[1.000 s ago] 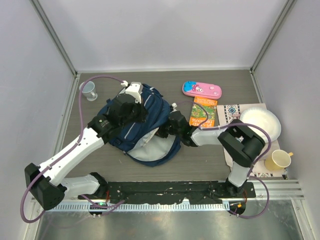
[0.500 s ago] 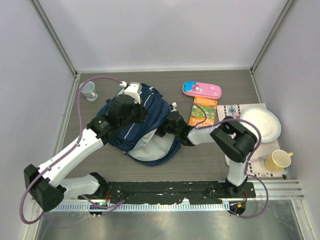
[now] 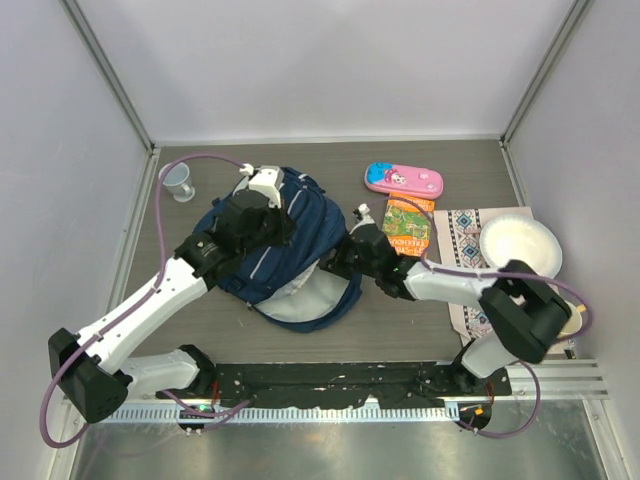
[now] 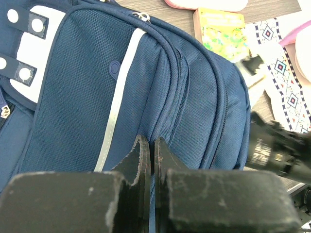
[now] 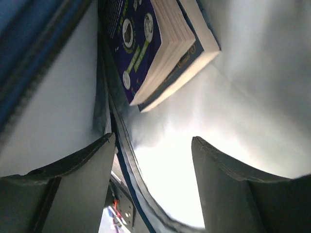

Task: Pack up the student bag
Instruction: Place the book in the student bag.

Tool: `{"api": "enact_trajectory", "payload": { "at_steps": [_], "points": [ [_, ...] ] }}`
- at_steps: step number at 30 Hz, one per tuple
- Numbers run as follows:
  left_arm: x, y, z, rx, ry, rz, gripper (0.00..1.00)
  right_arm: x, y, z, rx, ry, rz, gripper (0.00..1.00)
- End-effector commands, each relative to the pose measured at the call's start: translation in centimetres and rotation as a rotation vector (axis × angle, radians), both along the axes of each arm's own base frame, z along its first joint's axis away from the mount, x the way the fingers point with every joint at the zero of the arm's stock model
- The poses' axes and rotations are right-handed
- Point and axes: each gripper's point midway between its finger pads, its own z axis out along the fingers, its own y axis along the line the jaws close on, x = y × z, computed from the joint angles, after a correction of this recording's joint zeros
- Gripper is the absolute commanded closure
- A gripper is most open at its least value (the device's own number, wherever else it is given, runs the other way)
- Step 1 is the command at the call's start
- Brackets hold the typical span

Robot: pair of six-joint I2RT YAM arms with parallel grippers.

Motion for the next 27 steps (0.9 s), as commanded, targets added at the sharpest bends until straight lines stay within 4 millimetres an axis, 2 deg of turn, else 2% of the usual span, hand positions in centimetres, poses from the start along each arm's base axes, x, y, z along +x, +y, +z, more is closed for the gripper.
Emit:
{"api": "enact_trajectory", "payload": {
  "at_steps": [1,3,5,6,8,9,11,12,13,14,16,19,20,21,22,23,24,26,27],
  "points": [
    [0.9,-0.5,4.0,-0.115,-0.115,0.016,1.00,-0.6,-4.0,1.8,-0.121,-0.130,-0.044,0.29],
    [0.8,-0.4,3.1,-0.103,-0.101,0.018,1.00,-0.9,-5.4,2.4,-0.141,-0.156,-0.071,0.29],
    [0.6,-0.3,2.4,-0.097,-0.087,0.018,1.00,-1.7,-7.1,1.0,-0.190,-0.144,-0.094,0.29],
    [0.5,-0.3,2.1,-0.093,-0.081,0.014,1.00,-1.6,-8.0,1.9,-0.186,-0.173,-0.131,0.29],
    [0.2,-0.3,1.0,-0.066,-0.052,0.000,1.00,-2.1,-9.9,1.0,-0.231,-0.170,-0.176,0.29],
    [0.0,-0.4,0.6,-0.052,-0.042,-0.015,1.00,-1.9,-11.0,2.0,-0.227,-0.199,-0.224,0.29],
    [-0.5,-0.4,-0.5,-0.028,-0.013,-0.039,1.00,-2.0,-12.5,2.2,-0.258,-0.220,-0.263,0.28],
    [-0.6,-0.2,-0.9,-0.018,-0.006,-0.041,1.00,-1.9,-13.0,2.6,-0.265,-0.233,-0.279,0.25],
    [-0.8,-0.1,-1.2,-0.007,0.003,-0.040,1.00,-1.7,-13.6,3.9,-0.257,-0.272,-0.311,0.25],
    [-1.0,0.1,-1.7,0.004,0.014,-0.038,1.00,-1.8,-14.2,3.9,-0.288,-0.282,-0.309,0.25],
    [-1.1,0.5,-2.2,0.024,0.020,-0.030,1.00,-1.5,-14.8,5.2,-0.293,-0.315,-0.338,0.23],
    [-2.0,0.3,-2.2,0.050,0.024,-0.100,1.00,-1.3,-16.3,5.3,-0.344,-0.311,-0.391,0.21],
    [-2.4,0.0,-2.2,0.057,0.033,-0.141,1.00,-1.1,-17.7,4.9,-0.401,-0.305,-0.439,0.20],
    [-3.4,-1.0,-2.6,0.053,0.061,-0.226,1.00,-0.9,-18.3,4.9,-0.420,-0.304,-0.468,0.18],
    [-3.6,-1.2,-2.2,0.064,0.060,-0.261,0.97,-0.6,-18.9,5.3,-0.437,-0.307,-0.495,0.16],
    [-4.2,-1.1,-2.8,0.084,0.097,-0.283,0.86,-0.3,-19.7,5.1,-0.470,-0.307,-0.523,0.14],
    [-4.5,-1.2,-2.8,0.087,0.107,-0.297,0.54,-0.1,-19.9,5.2,-0.486,-0.312,-0.529,0.13],
    [-4.5,-1.4,-1.9,0.066,0.089,-0.299,0.36,0.5,-20.6,5.5,-0.493,-0.305,-0.552,0.12],
    [-4.4,-1.4,-1.3,0.049,0.067,-0.296,0.23,0.8,-20.9,5.5,-0.491,-0.299,-0.559,0.11]
  ]
}}
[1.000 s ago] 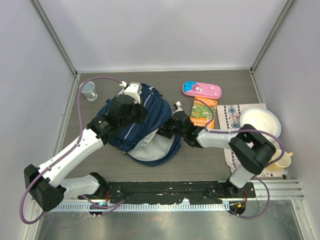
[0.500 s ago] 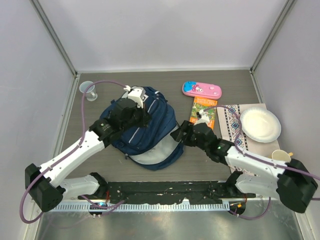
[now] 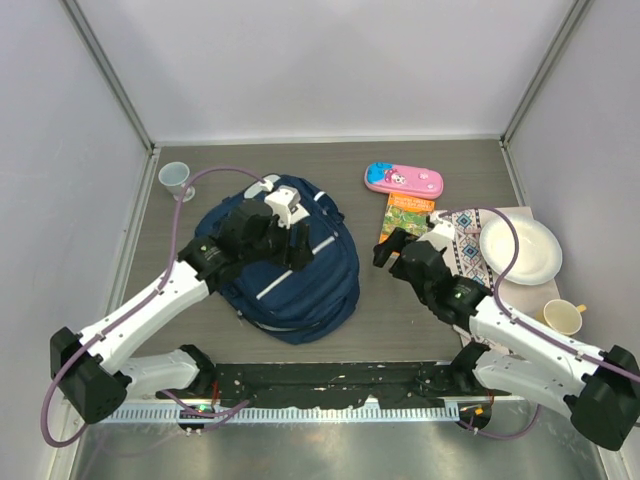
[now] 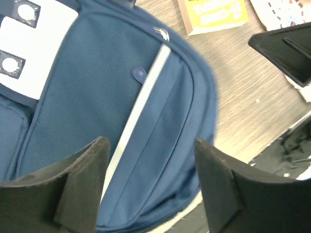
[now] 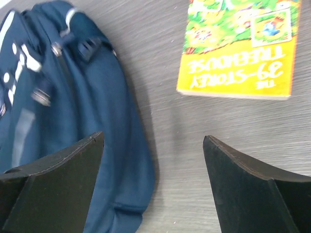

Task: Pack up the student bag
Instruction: Place the book in the student bag, then pick up the book from the center of the board.

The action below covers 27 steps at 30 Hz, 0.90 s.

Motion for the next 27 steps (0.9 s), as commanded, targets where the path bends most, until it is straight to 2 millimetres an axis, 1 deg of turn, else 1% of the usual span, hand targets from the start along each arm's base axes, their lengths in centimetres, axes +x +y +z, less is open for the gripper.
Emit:
{"api": "enact_trajectory", "payload": {
  "at_steps": [1,2,3,4,5,6,7,8,9,10,11,12,13,14,15,16,17,18,20,21,22,23,24,26,27],
  "points": [
    [-0.6,-0.2,4.1,-0.078,-0.080,-0.047,0.18,2.5,-3.4,2.2,-0.045,-0.045,-0.149,0.11],
    [-0.2,-0.6,5.5,-0.130,-0.120,-0.032,0.14,2.8,-3.9,2.1,-0.038,-0.036,-0.159,0.11],
    [-0.1,-0.6,6.4,-0.157,-0.145,-0.026,0.07,3.0,-3.9,2.0,-0.017,-0.020,-0.147,0.11],
    [0.3,-0.6,8.0,-0.199,-0.198,-0.011,0.04,3.7,-5.3,1.9,-0.008,-0.013,-0.180,0.11],
    [0.5,-0.7,8.7,-0.226,-0.211,0.005,0.02,3.9,-5.6,1.8,-0.001,-0.007,-0.179,0.11],
    [0.7,-0.8,9.3,-0.244,-0.228,0.013,0.00,4.0,-5.4,1.6,0.016,0.007,-0.151,0.11],
    [1.4,-1.4,9.8,-0.269,-0.246,0.015,0.00,4.3,-5.9,1.5,0.014,0.012,-0.152,0.11],
    [1.7,-2.0,9.9,-0.285,-0.242,0.006,0.00,4.8,-7.0,1.3,0.013,0.020,-0.178,0.11],
    [2.0,-2.6,10.6,-0.302,-0.250,-0.005,0.00,5.0,-7.0,1.2,0.023,0.035,-0.161,0.11],
    [3.0,-3.8,9.6,-0.297,-0.224,-0.013,0.00,5.2,-7.4,1.1,0.018,0.041,-0.163,0.11],
    [3.3,-4.7,9.5,-0.311,-0.207,-0.035,0.00,5.6,-8.2,0.8,0.017,0.052,-0.180,0.11],
    [3.9,-5.7,10.0,-0.326,-0.203,-0.051,0.00,5.8,-8.5,0.8,0.019,0.056,-0.183,0.11],
    [4.6,-6.6,10.0,-0.338,-0.197,-0.062,0.00,6.0,-8.5,0.2,0.019,0.079,-0.174,0.11],
    [5.6,-8.1,7.9,-0.317,-0.142,-0.079,0.01,6.3,-9.5,0.0,0.021,0.087,-0.198,0.11],
    [6.3,-9.2,8.9,-0.346,-0.138,-0.087,0.00,6.6,-9.9,-0.2,0.027,0.097,-0.205,0.11],
    [6.8,-10.1,8.8,-0.355,-0.123,-0.098,0.00,6.8,-9.7,-1.0,0.044,0.128,-0.183,0.11],
    [8.0,-11.4,6.6,-0.340,-0.073,-0.099,0.00,7.0,-9.9,-1.2,0.059,0.140,-0.181,0.11],
    [8.3,-12.5,7.4,-0.381,-0.062,-0.123,0.00,7.3,-10.7,-1.6,0.078,0.156,-0.195,0.12],
    [9.4,-14.3,7.0,-0.413,-0.045,-0.140,0.01,7.8,-10.1,-2.4,0.124,0.178,-0.143,0.15],
    [10.4,-15.5,5.4,-0.412,-0.010,-0.145,0.00,8.2,-10.6,-2.5,0.135,0.181,-0.151,0.16],
    [11.0,-16.1,4.9,-0.431,0.009,-0.135,0.00,8.5,-10.8,-2.6,0.147,0.182,-0.150,0.19],
    [11.6,-16.7,4.6,-0.442,0.009,-0.131,0.00,8.7,-10.6,-3.3,0.163,0.207,-0.131,0.20],
    [12.7,-17.7,2.8,-0.436,0.037,-0.124,0.01,9.0,-11.0,-3.3,0.171,0.208,-0.141,0.21],
    [13.3,-18.8,1.2,-0.440,0.088,-0.126,0.00,9.4,-11.1,-3.9,0.180,0.221,-0.136,0.21],
    [13.9,-19.7,-0.1,-0.434,0.116,-0.132,0.01,9.6,-11.0,-4.0,0.183,0.225,-0.131,0.22]
  ]
}}
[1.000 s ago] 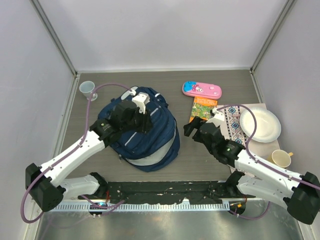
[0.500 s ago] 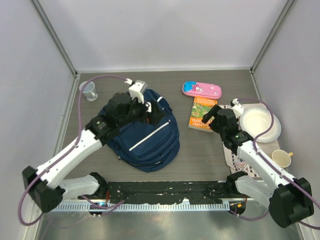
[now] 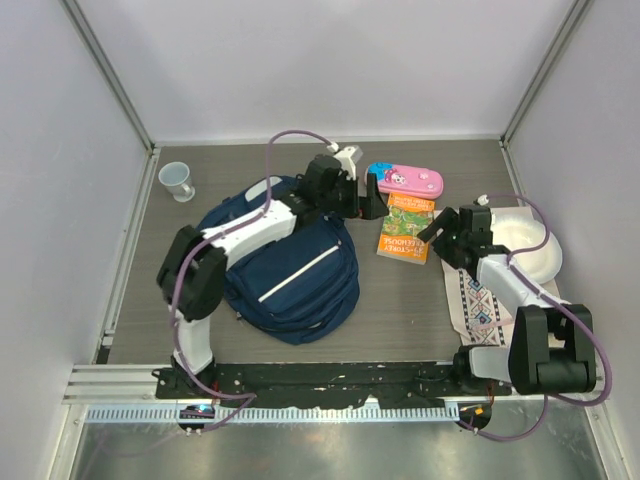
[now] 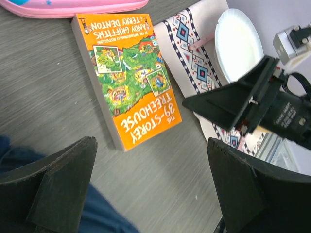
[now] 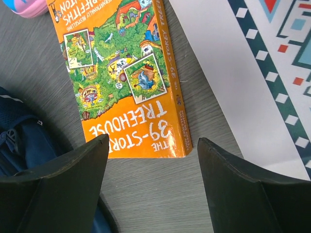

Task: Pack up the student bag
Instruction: Pick up the book from the center of the board.

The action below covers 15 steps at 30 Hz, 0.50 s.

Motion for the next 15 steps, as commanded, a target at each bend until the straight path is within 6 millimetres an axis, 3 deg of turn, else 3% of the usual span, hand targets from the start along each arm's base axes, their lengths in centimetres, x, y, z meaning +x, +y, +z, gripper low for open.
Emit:
{"api": "enact_trajectory", "payload": {
  "at_steps": [1,3,4,6,10,15],
  "points": [
    [2.4,-3.6,0.3,-0.116,0.039,-0.021,0.01,2.8,1.3,2.6,0.061,-0.102,0.081,0.22],
    [3.2,-4.3,-0.9,-0.115,0.062,-0.009,0.02,3.2,0.4,2.2,0.065,-0.094,0.062,0.22],
    [3.5,-4.6,-3.2,-0.099,0.102,0.002,0.02,3.4,0.2,2.1,0.062,-0.093,0.062,0.22],
    [3.9,-5.2,-4.3,-0.109,0.141,0.008,0.03,3.8,0.1,1.4,0.069,-0.074,0.067,0.22],
    [4.2,-5.9,-8.9,-0.086,0.239,0.027,0.07,4.4,0.0,0.9,0.084,-0.067,0.078,0.24],
    [4.1,-6.6,-11.3,-0.105,0.309,0.030,0.09,5.0,0.6,0.7,0.109,-0.083,0.105,0.26]
  ]
}}
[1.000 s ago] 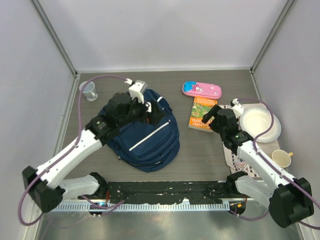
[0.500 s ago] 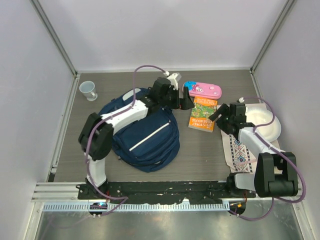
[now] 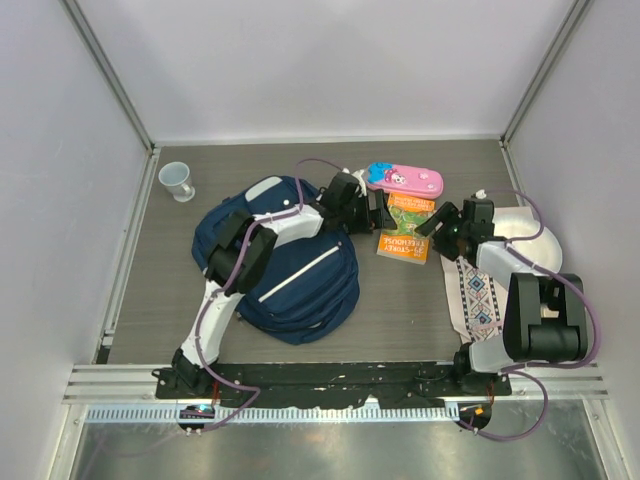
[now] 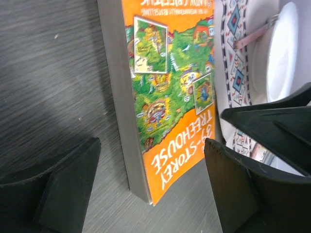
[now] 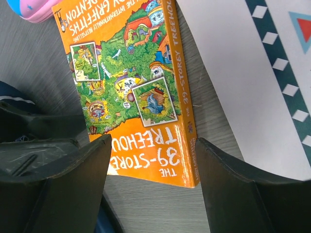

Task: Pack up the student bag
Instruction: Pick up the book from the center of the board.

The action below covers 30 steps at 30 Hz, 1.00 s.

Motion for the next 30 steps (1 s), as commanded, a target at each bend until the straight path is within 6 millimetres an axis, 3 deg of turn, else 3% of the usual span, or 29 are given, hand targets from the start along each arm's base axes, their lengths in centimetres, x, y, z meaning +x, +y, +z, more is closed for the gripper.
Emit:
{"api": "enact_trajectory", "payload": {
  "at_steps": [1,9,15,23,30],
  "points": [
    [0.7,-1.7,1.6,-0.099,0.011,-0.002,0.09,2.3,0.4,2.0,0.011,-0.097,0.036,0.26],
    [-0.5,-2.1,0.1,-0.116,0.055,-0.021,0.13,2.0,0.0,0.1,-0.002,-0.048,0.018,0.26],
    [-1.4,-3.0,0.3,-0.123,0.055,-0.049,0.18,2.0,0.1,-0.6,0.005,-0.041,0.022,0.27],
    [-2.1,-4.3,2.8,-0.120,-0.003,-0.092,0.32,1.6,1.3,-0.8,0.061,-0.056,0.055,0.32],
    [-2.5,-4.8,4.7,-0.113,-0.055,-0.108,0.39,1.3,2.4,-1.1,0.123,-0.060,0.086,0.43]
  ]
}}
